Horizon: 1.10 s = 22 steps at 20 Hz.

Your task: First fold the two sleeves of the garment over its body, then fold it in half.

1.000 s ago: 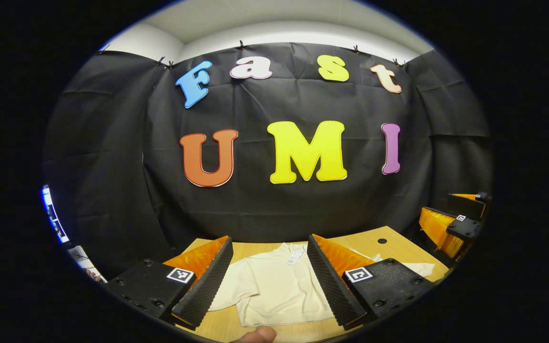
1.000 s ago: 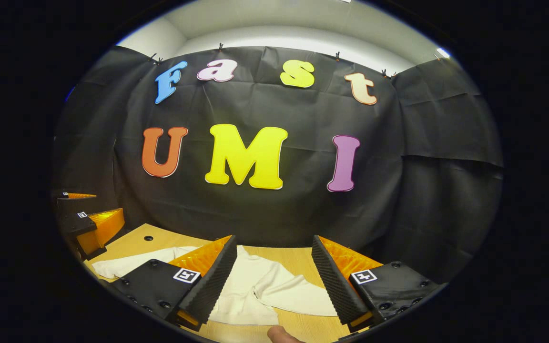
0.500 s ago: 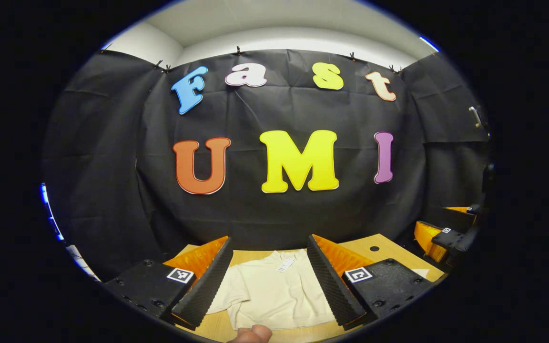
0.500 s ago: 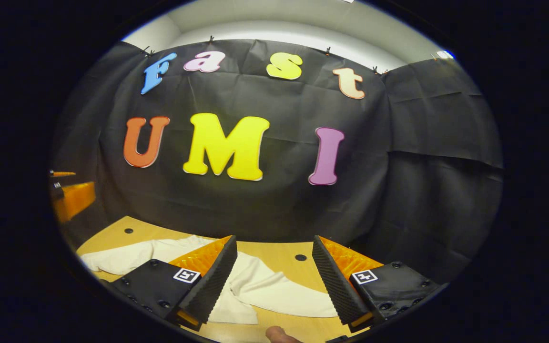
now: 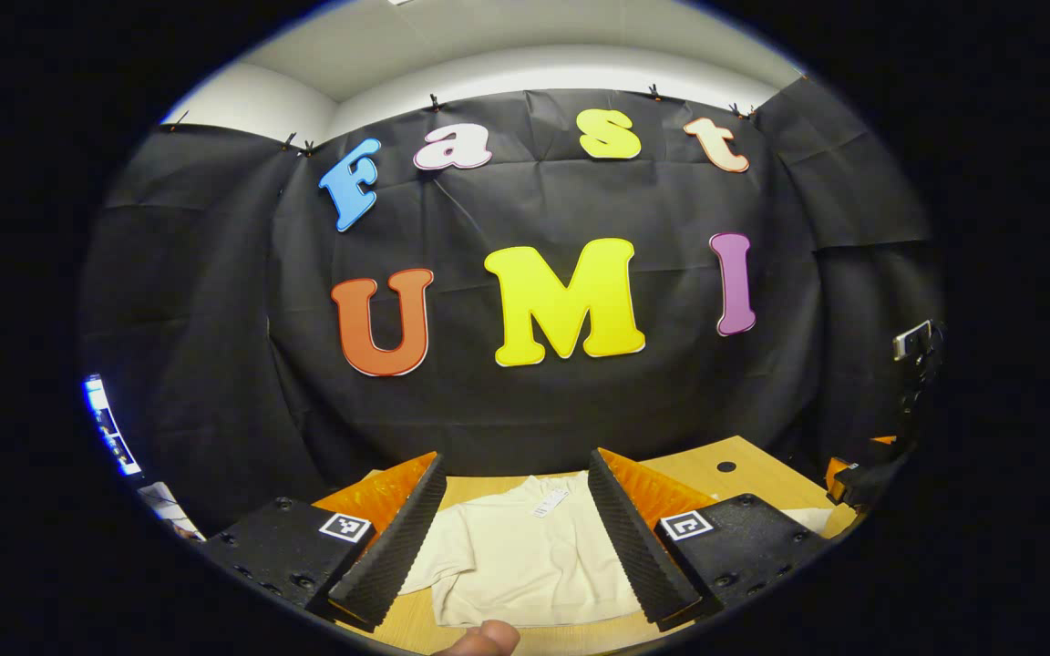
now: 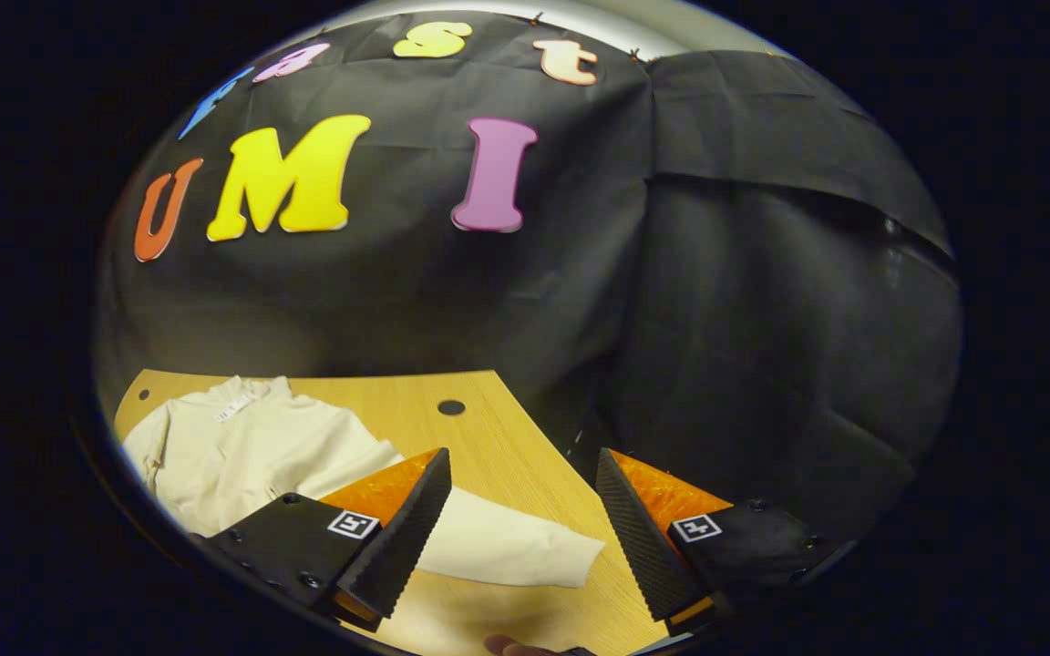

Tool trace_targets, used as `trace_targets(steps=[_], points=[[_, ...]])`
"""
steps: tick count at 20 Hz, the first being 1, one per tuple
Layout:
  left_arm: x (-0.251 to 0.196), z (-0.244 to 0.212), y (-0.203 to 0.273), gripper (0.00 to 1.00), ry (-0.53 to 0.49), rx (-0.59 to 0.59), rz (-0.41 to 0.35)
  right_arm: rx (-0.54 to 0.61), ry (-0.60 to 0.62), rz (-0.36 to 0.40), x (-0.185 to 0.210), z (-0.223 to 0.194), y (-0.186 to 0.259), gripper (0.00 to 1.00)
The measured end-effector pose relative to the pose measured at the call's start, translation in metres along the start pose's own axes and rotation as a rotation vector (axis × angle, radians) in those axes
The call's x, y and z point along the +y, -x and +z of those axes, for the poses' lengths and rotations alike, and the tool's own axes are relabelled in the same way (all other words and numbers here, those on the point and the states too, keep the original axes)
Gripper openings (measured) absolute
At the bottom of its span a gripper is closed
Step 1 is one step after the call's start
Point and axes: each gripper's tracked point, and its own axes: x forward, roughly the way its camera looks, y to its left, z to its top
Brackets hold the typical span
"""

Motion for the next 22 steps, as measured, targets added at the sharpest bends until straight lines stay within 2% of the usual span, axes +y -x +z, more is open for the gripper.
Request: trace_targets(steps=[3, 6, 8, 10, 12, 13, 15, 17, 19, 22], points=[[-0.004, 0.004, 0.004, 1.00, -0.004, 0.006, 0.054, 0.156, -0.009, 0.001, -0.019, -0.053, -0.041, 1.00], [-0.007, 0.011, 0.002, 1.00, 0.010, -0.010, 0.091, 0.319, -0.053, -0.048, -0.040, -0.103, -0.071, 1.00], [-0.006, 0.008, -0.001, 1.00, -0.002, 0.004, 0.111, 0.430, -0.085, -0.068, -0.044, -0.124, -0.082, 1.00], [-0.006, 0.013, -0.003, 1.00, 0.009, -0.003, 0.104, 0.516, -0.125, -0.054, -0.036, -0.138, -0.092, 1.00], [0.000, 0.016, -0.007, 1.00, 0.003, -0.011, 0.102, 0.629, -0.219, -0.059, -0.034, -0.157, -0.093, 0.99], [0.002, 0.016, -0.010, 1.00, 0.004, -0.010, 0.098, 0.628, -0.257, -0.085, -0.036, -0.151, -0.093, 0.95], [0.005, 0.014, -0.016, 1.00, 0.011, -0.009, 0.088, 0.667, -0.265, -0.108, -0.035, -0.153, -0.096, 0.95], [0.005, 0.006, -0.020, 1.00, 0.008, 0.013, 0.068, 0.709, -0.265, -0.090, -0.032, -0.150, -0.096, 0.95], [0.011, 0.008, -0.023, 1.00, 0.002, 0.008, 0.056, 0.750, -0.287, -0.096, -0.029, -0.150, -0.097, 0.78], [0.021, 0.005, -0.027, 1.00, 0.009, 0.006, 0.045, 0.792, -0.280, -0.096, -0.030, -0.153, -0.098, 0.81]])
